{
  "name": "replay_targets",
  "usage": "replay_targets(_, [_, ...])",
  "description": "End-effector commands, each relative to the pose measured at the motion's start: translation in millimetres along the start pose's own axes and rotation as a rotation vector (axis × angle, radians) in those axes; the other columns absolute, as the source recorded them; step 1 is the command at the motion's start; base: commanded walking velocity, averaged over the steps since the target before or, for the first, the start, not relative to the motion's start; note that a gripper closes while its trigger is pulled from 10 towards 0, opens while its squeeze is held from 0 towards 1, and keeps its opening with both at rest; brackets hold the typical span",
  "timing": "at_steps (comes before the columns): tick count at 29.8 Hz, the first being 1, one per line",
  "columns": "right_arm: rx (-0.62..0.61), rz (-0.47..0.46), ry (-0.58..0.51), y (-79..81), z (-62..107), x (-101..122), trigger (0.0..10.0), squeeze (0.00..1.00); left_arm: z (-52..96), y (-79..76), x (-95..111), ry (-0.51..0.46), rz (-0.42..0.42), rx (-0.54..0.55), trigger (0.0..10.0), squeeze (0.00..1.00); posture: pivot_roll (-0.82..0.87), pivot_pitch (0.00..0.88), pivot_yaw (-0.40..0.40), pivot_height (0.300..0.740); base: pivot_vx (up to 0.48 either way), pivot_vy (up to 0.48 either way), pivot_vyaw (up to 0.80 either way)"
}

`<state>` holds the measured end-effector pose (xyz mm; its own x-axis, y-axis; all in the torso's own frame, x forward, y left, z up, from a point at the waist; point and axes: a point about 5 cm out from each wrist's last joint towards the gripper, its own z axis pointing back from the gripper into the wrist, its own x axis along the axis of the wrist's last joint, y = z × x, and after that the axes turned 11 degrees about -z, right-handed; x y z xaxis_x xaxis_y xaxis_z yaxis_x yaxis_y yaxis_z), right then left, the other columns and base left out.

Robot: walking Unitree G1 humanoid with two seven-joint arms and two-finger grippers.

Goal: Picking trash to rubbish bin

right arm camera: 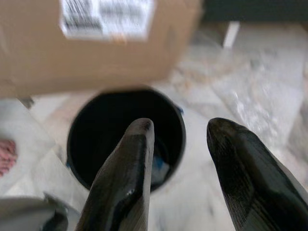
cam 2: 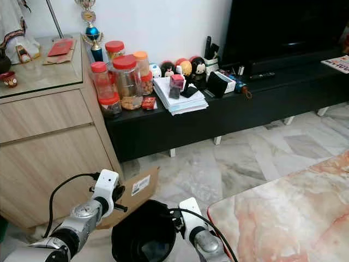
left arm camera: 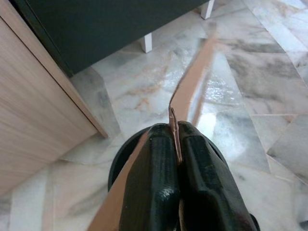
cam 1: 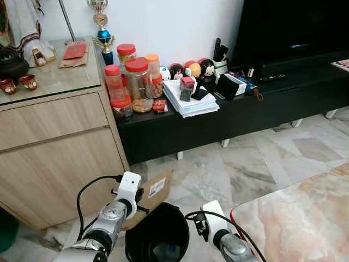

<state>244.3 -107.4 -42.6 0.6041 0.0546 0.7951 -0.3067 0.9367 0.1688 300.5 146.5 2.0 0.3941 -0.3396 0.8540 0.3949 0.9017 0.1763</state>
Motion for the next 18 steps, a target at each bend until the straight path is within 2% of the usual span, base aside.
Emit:
replay_targets(1, [0.030, 0.018, -0.068, 3.1, -4.8, 19.4, 10.0, 0.00, -1.4, -0.1, 2.5, 0.005, 0.009, -0.014, 10.0, 0.00, 0.20, 0.000, 0.014, 0.740, 0.000, 0.000, 0.00])
replay_targets(7, [0.080, 0.034, -0.088, 9.5, -7.9, 28.4, 10.0, 0.00, -1.4, -5.2, -1.4, 0.032, -0.004, -0.047, 10.0, 0.00, 0.19, 0.000, 0.012, 0.740, 0.000, 0.000, 0.00])
replay_targets(18, [0.090, 0.036, -0.082, 10.3, -7.1, 25.5, 10.0, 0.00, -1.3, -13.0, -6.7, 0.060, -0.007, -0.074, 10.0, 0.00, 0.19, 0.000, 0.009, 0.740, 0.000, 0.000, 0.00])
